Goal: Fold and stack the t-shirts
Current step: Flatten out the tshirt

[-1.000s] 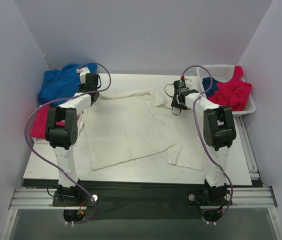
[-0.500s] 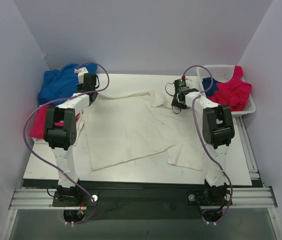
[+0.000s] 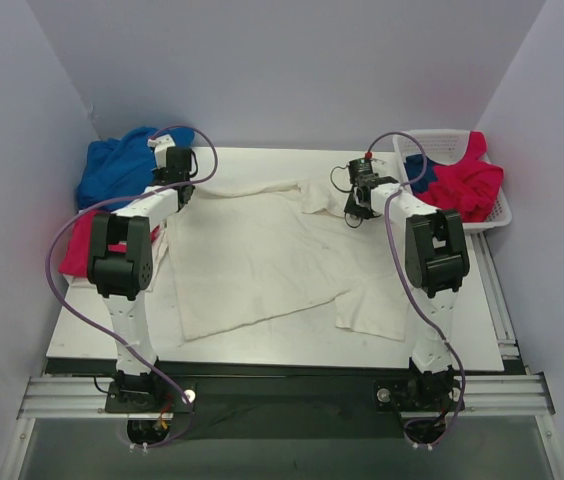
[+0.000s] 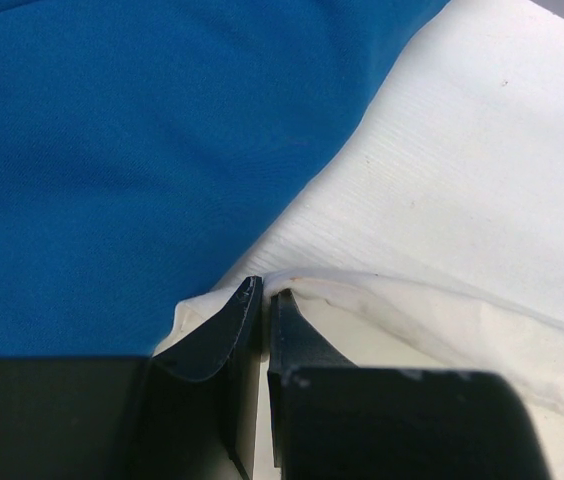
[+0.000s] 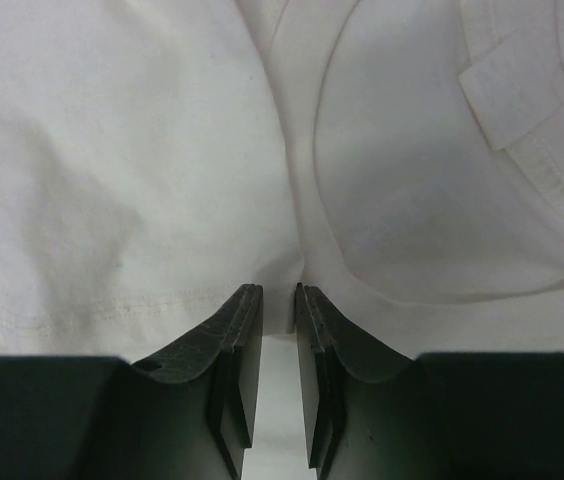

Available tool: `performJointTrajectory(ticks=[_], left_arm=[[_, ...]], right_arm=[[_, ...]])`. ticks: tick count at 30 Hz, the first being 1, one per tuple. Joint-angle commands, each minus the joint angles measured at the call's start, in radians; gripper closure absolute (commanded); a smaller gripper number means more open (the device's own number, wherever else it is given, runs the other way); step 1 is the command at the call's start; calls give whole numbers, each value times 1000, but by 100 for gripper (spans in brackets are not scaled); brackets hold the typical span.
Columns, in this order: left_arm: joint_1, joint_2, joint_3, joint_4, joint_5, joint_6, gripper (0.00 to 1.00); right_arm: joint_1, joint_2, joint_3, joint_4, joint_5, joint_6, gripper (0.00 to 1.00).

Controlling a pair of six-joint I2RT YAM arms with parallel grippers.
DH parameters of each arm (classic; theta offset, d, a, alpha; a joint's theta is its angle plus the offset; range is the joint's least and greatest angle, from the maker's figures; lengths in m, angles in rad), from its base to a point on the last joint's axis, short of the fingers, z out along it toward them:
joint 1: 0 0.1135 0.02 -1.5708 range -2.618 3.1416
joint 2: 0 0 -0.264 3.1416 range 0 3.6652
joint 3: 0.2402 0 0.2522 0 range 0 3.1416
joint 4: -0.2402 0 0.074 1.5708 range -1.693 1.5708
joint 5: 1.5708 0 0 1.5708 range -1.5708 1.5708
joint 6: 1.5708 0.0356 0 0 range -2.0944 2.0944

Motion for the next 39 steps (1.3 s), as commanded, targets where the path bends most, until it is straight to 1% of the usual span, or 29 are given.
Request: performJointTrajectory(ticks=[1, 4, 5, 6, 12, 20, 27, 33, 39], left_arm=[[9, -67, -8, 35, 8, -13, 100], [9, -69, -10, 35, 11, -13, 100], [7, -69, -10, 35, 10, -13, 100], [9, -70, -10, 34, 10, -11, 100], [7, -81, -14, 32, 14, -11, 100], [7, -110, -28, 29, 25, -16, 100], [9, -133, -44, 25, 27, -19, 100], [7, -188, -44, 6, 22, -11, 100], [9, -311, -19, -44, 30, 10, 100]], right_arm=[[-5, 13, 4, -37, 4, 21, 79], [-7, 18, 8, -43, -1, 26, 88], [-7, 18, 10, -46, -1, 26, 95], [-7, 15, 11, -46, -2, 27, 100], [-13, -29, 8, -48, 28, 17, 100], [-15, -178, -1, -48, 96, -20, 100], [-15, -284, -15, -43, 113, -39, 100], [-15, -367, -28, -26, 137, -57, 100], [-15, -470, -33, 9, 151, -80, 100]])
